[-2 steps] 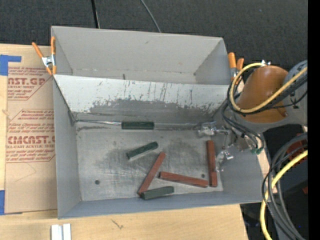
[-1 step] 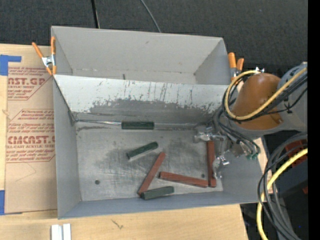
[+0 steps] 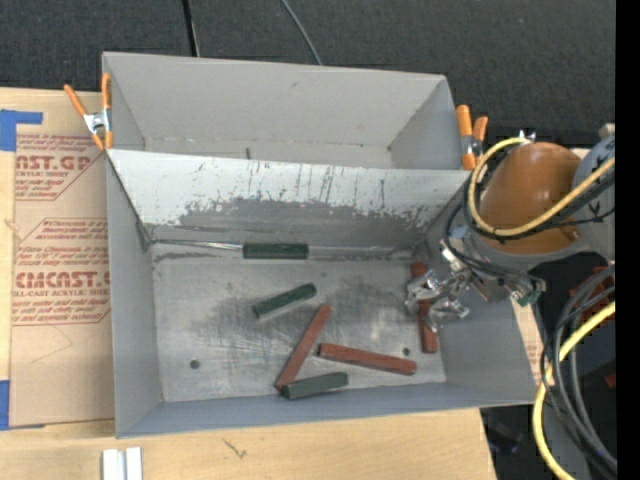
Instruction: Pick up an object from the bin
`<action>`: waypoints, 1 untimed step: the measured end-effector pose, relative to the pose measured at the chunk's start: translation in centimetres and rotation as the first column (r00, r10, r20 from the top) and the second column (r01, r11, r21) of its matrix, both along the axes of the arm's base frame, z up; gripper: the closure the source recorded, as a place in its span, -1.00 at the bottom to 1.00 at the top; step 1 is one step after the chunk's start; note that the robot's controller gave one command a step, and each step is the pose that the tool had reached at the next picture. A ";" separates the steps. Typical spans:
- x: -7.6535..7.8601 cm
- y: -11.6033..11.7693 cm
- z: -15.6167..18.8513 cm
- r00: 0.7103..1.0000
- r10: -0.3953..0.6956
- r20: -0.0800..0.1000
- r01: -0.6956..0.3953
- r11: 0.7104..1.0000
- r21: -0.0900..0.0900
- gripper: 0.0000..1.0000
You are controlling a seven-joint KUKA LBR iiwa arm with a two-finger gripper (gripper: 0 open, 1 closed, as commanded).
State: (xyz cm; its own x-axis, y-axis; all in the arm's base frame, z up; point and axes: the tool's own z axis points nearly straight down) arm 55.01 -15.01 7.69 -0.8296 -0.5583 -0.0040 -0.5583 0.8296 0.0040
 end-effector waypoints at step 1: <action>0.0 0.0 0.0 1.000 0.000 0.000 0.000 1.000 0.000 1.00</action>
Offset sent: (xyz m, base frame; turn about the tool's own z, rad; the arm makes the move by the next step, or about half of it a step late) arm -0.0283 0.0241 -0.0069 -0.5565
